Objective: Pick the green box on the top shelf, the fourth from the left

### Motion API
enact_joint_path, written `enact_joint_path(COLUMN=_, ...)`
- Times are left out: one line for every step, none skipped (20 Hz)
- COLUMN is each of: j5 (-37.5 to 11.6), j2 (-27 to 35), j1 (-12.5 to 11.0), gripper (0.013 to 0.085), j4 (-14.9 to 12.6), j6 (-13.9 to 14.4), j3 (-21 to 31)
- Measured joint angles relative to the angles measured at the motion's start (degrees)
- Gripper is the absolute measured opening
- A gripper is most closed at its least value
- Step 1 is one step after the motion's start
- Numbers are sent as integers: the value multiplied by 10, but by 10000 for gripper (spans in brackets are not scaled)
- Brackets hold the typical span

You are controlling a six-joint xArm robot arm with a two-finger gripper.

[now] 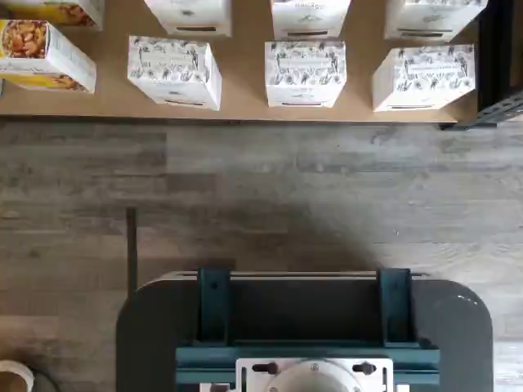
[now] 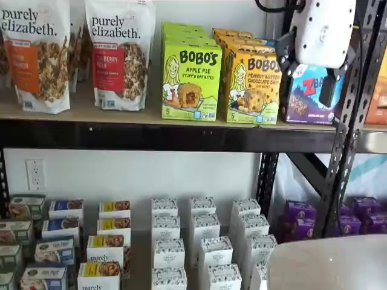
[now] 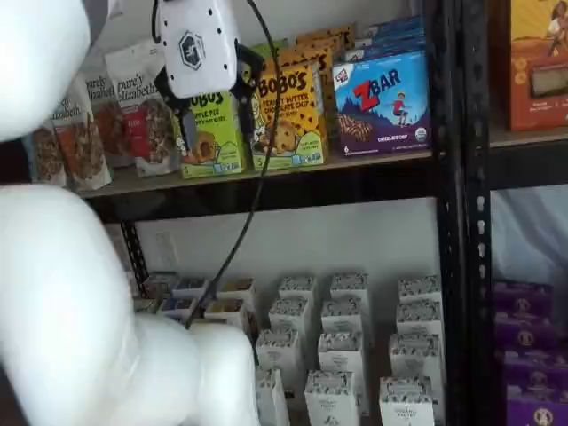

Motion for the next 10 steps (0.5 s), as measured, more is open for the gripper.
enact_joint_path(j5=-7, j2=-5, j1=-9, gripper=850, j4=10, j6=-6, j3=4)
enact_joint_path(j5=-30, j2=-20, j1=-41, gripper=850, j4=44, j6=-24, j3=19)
enact_joint_path(j5=-42, j2=-27, j1=-55, gripper=850, j4=60, j6=-32, j3=25)
enact_joint_path(j5=-46, j2=-29, j1=-58, gripper=850, j4=67, j6=-35, j3=28)
enact_joint_path(j5=-47, j2=-30, j1=-58, gripper=850, j4=68, j6=-35, j3=28)
enact_joint_path(j5=-47, j2=-30, j1=-57, gripper=850, j4=68, j6=-35, j3=28)
enact_joint_path(j5=-47, j2=-30, j1=-56, gripper=850, j4=68, j6=-34, j3=28)
enact_joint_path(j5=-47, j2=-30, j1=-55, gripper=850, j4=67, j6=-33, j3=28)
enact_joint_path(j5=-48, j2=-30, j1=-54, gripper=850, j4=66, j6=-32, j3=28)
enact_joint_path(j5=-49, j2=-31, j1=-52, gripper=850, j4=66, j6=-31, j3=29)
